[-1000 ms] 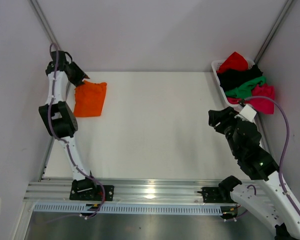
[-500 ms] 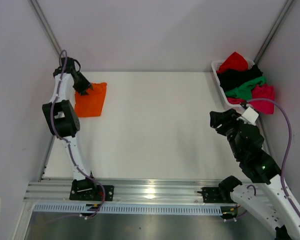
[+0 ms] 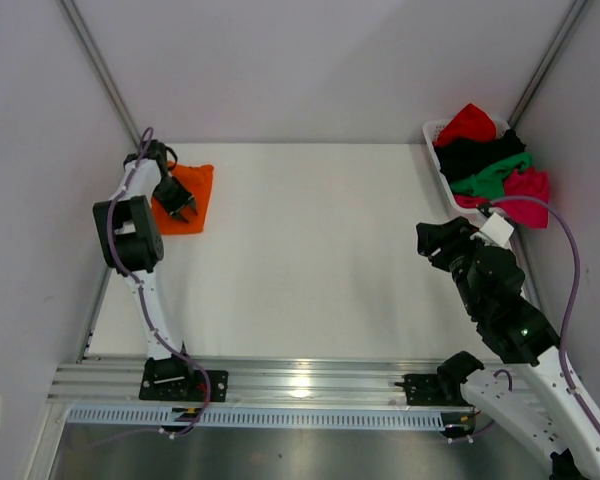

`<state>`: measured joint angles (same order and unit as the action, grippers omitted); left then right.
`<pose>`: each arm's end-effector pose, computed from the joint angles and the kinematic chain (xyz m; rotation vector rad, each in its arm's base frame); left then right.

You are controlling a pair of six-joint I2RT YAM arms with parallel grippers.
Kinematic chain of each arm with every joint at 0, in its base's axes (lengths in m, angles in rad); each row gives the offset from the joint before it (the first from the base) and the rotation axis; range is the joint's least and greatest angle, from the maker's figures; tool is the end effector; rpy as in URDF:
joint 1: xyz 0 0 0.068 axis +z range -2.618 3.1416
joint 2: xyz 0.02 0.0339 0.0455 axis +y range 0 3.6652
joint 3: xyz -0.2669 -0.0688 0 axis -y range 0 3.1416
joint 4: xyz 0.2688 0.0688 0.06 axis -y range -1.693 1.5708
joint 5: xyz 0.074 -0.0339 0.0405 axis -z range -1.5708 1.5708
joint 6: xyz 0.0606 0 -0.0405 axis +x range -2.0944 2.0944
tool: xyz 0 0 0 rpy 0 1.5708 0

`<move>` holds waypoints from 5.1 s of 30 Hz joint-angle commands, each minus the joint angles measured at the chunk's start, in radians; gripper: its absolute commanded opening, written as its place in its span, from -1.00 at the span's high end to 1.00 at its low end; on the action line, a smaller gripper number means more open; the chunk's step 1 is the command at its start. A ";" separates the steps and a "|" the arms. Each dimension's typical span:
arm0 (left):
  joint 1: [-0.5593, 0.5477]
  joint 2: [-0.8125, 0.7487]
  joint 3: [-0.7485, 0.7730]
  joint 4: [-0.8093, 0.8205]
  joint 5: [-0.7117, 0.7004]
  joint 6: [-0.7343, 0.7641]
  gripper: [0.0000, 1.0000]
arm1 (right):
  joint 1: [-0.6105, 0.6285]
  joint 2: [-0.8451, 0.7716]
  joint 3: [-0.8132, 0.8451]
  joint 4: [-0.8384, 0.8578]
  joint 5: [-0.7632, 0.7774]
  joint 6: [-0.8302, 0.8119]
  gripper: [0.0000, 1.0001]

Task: Fold and stack the t-shirts
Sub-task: Fold the tshirt

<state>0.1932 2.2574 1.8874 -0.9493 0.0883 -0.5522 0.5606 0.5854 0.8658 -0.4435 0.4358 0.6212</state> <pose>0.4868 0.0898 0.1485 -1.0423 2.7103 -0.1918 0.1546 0.0668 0.3721 0.3739 1.7034 0.4954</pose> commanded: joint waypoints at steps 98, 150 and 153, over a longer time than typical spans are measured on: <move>-0.064 0.096 0.198 -0.104 0.045 0.066 0.22 | 0.001 0.039 0.078 0.017 0.038 -0.051 -0.14; 0.048 0.231 0.503 -0.227 -0.177 0.351 0.00 | -0.002 0.224 0.277 0.002 -0.023 -0.069 -0.15; 0.046 0.246 0.501 -0.230 -0.197 0.377 0.00 | -0.002 0.280 0.314 0.023 -0.055 -0.066 -0.15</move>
<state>0.2317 2.4973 2.3623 -1.1713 -0.0799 -0.2478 0.5602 0.8265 1.1248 -0.4519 0.4225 0.5686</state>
